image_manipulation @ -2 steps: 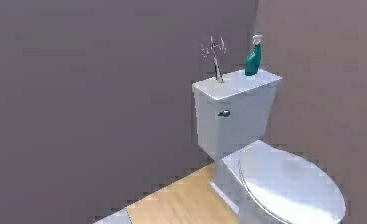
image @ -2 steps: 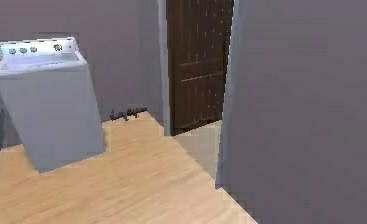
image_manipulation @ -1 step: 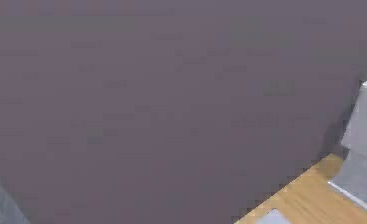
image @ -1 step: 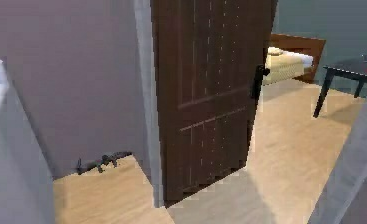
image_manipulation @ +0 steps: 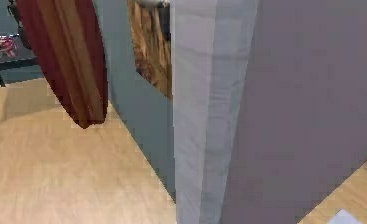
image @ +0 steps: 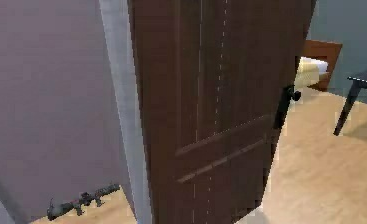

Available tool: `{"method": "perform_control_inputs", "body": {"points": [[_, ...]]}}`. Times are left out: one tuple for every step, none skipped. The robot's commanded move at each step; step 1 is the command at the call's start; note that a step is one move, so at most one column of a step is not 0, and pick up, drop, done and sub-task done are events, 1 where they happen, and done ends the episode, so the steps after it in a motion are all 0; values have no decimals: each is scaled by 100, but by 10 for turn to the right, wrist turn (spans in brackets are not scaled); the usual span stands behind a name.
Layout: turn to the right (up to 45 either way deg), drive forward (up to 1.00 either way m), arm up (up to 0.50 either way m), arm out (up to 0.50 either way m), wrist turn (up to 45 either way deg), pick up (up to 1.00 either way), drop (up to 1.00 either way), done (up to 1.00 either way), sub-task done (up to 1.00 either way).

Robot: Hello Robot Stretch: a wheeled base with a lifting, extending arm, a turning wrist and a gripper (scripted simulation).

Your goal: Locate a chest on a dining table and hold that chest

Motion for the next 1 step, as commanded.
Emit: {"method": "perform_control_inputs", "body": {"points": [[450, 0, 0, 0, 0, 0, 0, 0, 0]]}}
